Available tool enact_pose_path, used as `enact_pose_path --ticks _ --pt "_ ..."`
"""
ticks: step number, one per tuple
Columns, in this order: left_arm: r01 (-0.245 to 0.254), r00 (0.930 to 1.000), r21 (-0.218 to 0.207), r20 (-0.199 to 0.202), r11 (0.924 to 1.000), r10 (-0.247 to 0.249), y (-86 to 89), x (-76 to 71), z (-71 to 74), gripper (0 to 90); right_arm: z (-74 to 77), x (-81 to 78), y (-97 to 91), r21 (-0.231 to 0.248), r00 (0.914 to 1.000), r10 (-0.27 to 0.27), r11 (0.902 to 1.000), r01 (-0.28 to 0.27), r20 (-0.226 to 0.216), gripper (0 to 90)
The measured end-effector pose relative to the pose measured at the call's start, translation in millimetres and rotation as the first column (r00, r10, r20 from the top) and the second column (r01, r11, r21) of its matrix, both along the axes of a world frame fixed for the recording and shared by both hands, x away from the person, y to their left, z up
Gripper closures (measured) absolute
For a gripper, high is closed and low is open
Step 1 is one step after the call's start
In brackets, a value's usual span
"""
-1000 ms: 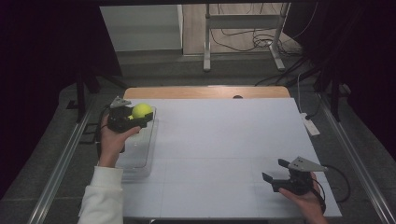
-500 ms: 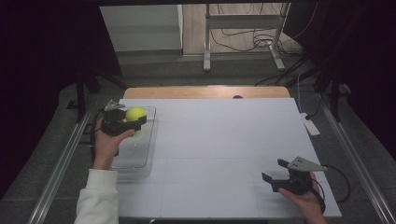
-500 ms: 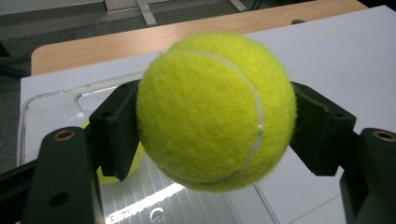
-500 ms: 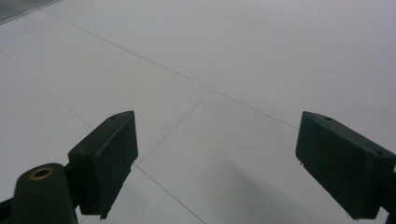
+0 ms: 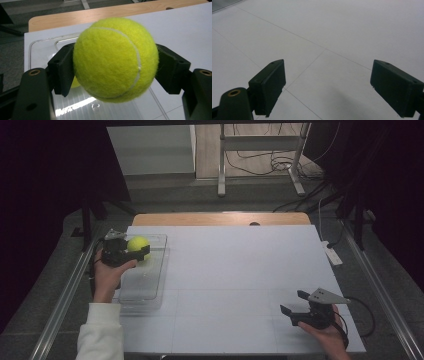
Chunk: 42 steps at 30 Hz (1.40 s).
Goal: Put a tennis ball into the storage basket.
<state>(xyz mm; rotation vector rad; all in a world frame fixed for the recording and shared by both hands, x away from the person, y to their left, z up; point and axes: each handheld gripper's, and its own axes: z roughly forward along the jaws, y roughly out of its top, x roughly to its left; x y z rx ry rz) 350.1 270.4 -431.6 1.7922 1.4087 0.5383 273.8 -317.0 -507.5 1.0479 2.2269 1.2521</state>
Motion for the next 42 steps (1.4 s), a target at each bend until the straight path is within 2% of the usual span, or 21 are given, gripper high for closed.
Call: enact_pose_path --ticks 11,18,31,42 --pt "-0.025 0.9988 0.005 -0.041 0.9997 0.026 8.5 3.4 -6.5 26.7 -0.5 0.3 0.1 0.000 1.0000 0.001 1.0000 -0.001 -0.004 13.4" --pt "-0.048 0.9967 0.021 -0.065 0.9987 0.049 11.6 5.6 -10.6 26.7 -0.3 0.0 -0.1 0.000 1.0000 0.000 1.0000 0.000 -0.003 13.4" --pt "-0.055 0.9937 0.056 -0.095 0.9969 0.060 12.3 9.1 -15.9 26.7 -0.9 0.4 -0.1 -0.004 1.0000 0.000 1.0000 0.000 -0.006 13.4" --pt "-0.058 0.9841 0.097 -0.162 0.9936 0.073 14.5 13.2 -24.9 26.7 -0.9 0.3 0.0 -0.006 1.0000 0.001 1.0000 -0.001 -0.008 13.4"
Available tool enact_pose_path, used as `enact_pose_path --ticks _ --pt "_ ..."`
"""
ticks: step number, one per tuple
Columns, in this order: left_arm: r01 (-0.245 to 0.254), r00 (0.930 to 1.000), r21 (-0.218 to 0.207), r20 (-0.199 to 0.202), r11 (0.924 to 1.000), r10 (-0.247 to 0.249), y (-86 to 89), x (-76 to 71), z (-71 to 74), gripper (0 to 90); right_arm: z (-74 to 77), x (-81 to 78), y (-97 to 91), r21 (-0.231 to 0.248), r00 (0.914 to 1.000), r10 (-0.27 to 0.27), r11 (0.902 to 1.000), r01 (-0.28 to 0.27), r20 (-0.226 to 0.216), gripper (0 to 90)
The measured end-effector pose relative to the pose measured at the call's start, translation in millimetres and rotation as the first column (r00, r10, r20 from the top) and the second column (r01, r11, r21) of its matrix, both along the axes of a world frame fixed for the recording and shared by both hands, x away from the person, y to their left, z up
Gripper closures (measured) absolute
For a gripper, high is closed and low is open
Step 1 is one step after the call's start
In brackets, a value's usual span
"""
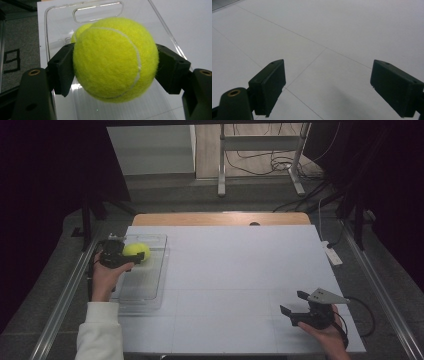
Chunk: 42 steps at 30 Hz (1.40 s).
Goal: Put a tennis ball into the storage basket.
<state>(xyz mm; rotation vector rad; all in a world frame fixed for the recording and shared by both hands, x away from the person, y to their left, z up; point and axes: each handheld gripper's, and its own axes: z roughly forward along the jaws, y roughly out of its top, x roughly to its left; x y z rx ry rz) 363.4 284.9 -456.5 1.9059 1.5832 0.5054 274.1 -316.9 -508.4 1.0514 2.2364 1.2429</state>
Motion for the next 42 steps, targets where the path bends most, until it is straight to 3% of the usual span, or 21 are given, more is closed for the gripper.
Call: enact_pose_path --ticks 11,23,42 --pt "0.016 0.9989 0.008 -0.044 0.9998 -0.015 -0.7 2.3 -5.4 26.6 -0.8 0.5 0.2 0.004 1.0000 0.005 1.0000 -0.005 -0.003 13.4" --pt "0.018 0.9943 0.051 -0.105 0.9986 -0.013 -0.6 5.7 -14.0 26.6 -1.0 0.8 0.5 0.003 1.0000 0.006 1.0000 -0.006 -0.004 13.4" --pt "0.047 0.9800 0.127 -0.198 0.9908 -0.021 -6.5 12.0 -26.7 26.5 -1.2 0.9 0.5 0.001 1.0000 0.007 1.0000 -0.007 -0.004 13.3"
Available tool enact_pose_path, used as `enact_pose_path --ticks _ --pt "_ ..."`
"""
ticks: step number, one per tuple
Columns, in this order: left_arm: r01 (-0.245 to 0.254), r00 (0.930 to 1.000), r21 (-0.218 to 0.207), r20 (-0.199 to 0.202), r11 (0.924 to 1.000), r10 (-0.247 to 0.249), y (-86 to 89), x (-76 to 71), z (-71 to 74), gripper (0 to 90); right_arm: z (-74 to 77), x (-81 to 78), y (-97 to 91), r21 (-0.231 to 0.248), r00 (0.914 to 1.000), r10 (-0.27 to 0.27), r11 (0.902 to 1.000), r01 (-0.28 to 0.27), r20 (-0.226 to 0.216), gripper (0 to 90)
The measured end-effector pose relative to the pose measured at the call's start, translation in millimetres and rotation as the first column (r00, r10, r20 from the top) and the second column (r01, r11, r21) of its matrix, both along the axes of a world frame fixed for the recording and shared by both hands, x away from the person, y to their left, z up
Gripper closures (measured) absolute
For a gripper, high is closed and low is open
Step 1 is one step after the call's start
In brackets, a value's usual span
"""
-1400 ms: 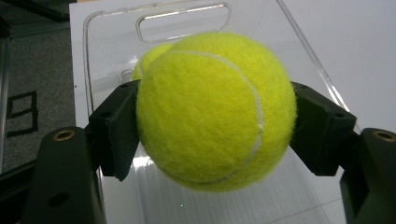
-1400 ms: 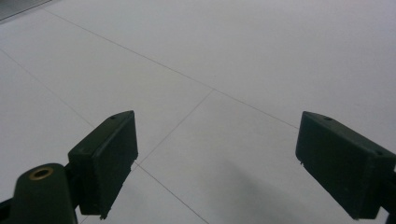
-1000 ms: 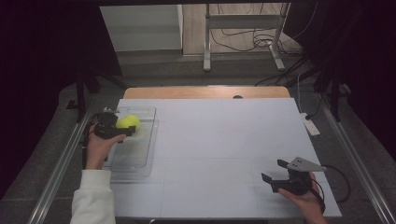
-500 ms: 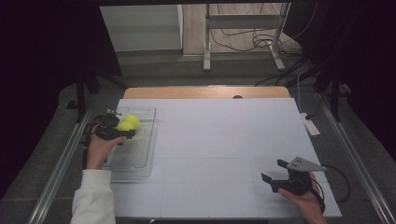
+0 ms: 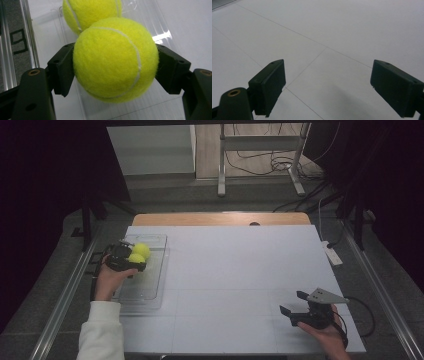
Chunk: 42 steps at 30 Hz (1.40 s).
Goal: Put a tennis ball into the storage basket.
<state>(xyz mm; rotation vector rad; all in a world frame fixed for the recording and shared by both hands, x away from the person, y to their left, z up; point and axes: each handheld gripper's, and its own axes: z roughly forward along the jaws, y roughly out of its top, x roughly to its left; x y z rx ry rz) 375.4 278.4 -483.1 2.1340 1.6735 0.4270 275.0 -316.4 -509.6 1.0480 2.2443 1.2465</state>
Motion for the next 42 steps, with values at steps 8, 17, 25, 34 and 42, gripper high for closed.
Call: enact_pose_path --ticks 8,17,25,34,42 --pt "-0.009 0.9993 0.028 -0.036 0.9996 0.010 1.2 1.8 -4.6 26.5 0.0 -0.1 0.0 0.000 1.0000 0.000 1.0000 0.000 0.000 13.3" --pt "-0.006 0.9985 0.043 -0.054 0.9990 0.008 -0.3 2.7 -7.9 26.4 0.2 -0.2 -0.5 0.001 1.0000 -0.001 1.0000 0.001 0.000 13.3" --pt "0.012 0.9970 0.076 -0.077 0.9971 -0.006 -4.1 3.9 -12.4 26.4 0.4 -0.2 -0.6 0.002 1.0000 -0.002 1.0000 0.002 0.001 13.3" --pt "0.018 0.9964 0.112 -0.084 0.9936 -0.008 -8.5 5.4 -16.8 25.9 0.5 -0.5 -1.2 0.004 1.0000 -0.003 1.0000 0.003 0.001 13.3" --pt "0.002 0.9991 0.107 -0.042 0.9942 0.002 -8.9 3.6 -9.0 19.9 0.7 -0.3 -1.2 0.007 1.0000 -0.003 1.0000 0.003 0.001 13.3"
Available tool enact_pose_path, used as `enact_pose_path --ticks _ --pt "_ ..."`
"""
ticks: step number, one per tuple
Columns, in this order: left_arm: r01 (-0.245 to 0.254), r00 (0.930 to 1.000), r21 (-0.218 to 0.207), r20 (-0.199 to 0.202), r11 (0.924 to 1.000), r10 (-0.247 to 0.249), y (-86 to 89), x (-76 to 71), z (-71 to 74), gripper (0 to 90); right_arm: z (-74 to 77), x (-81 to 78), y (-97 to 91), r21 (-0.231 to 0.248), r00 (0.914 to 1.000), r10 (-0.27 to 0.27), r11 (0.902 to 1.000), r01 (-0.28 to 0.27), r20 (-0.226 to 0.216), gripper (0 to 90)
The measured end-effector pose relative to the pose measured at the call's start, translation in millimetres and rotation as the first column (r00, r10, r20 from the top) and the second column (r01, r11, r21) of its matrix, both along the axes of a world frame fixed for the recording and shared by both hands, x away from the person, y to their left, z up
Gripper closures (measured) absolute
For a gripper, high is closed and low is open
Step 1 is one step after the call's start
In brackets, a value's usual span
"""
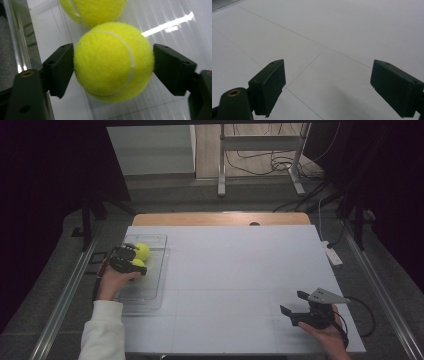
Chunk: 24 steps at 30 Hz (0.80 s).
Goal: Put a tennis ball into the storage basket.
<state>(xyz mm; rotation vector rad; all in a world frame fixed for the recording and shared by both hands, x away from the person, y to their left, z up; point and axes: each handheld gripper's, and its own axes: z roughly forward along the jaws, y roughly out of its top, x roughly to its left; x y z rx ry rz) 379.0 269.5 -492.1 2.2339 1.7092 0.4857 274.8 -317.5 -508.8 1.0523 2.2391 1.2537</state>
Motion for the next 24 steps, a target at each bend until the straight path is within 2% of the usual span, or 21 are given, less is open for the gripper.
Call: enact_pose_path --ticks 7,8,10,11,12,15,19,20,21,24 --pt "0.022 0.9993 -0.048 0.032 0.9986 -0.021 -0.3 -4.1 9.4 17.0 0.9 -0.7 0.9 0.001 1.0000 0.003 1.0000 -0.003 0.003 13.3" --pt "0.026 0.9984 -0.046 0.051 0.9986 -0.024 -0.6 -5.3 10.6 16.3 0.9 -0.5 0.7 0.002 1.0000 0.002 1.0000 -0.002 0.002 13.3" --pt "0.036 0.9960 -0.073 0.085 0.9967 -0.029 -0.2 -7.2 13.4 15.9 1.1 -0.4 0.2 0.003 1.0000 0.001 1.0000 -0.001 0.003 13.3" --pt "0.036 0.9960 -0.073 0.085 0.9967 -0.029 -0.2 -7.2 13.4 15.5 1.1 -0.4 0.2 0.003 1.0000 0.001 1.0000 -0.001 0.003 13.3" --pt "0.044 0.9937 -0.095 0.107 0.9945 -0.034 0.1 -8.2 15.6 15.5 1.3 -0.4 0.2 0.004 1.0000 0.001 1.0000 -0.001 0.004 13.3" --pt "0.072 0.9849 -0.166 0.168 0.9835 -0.043 -0.8 -10.7 20.9 15.3 0.8 0.3 0.3 0.003 1.0000 0.002 1.0000 -0.002 0.003 13.3" --pt "0.091 0.9753 -0.227 0.217 0.9696 -0.041 -0.4 -13.3 23.9 15.1 0.1 1.9 0.3 0.006 1.0000 0.002 1.0000 -0.002 -0.001 13.3" --pt "0.091 0.9753 -0.227 0.217 0.9696 -0.041 -0.4 -13.3 23.9 15.0 0.1 1.9 0.3 0.006 1.0000 0.002 1.0000 -0.002 -0.001 13.3" --pt "0.096 0.9725 -0.237 0.230 0.9669 -0.040 -0.3 -14.4 24.3 15.0 -0.2 2.7 0.3 0.005 1.0000 0.002 1.0000 -0.002 -0.002 13.3" --pt "0.115 0.9645 -0.298 0.262 0.9475 -0.034 1.1 -18.3 25.7 15.5 -0.7 4.2 0.4 0.004 1.0000 0.005 1.0000 -0.005 -0.001 13.3"
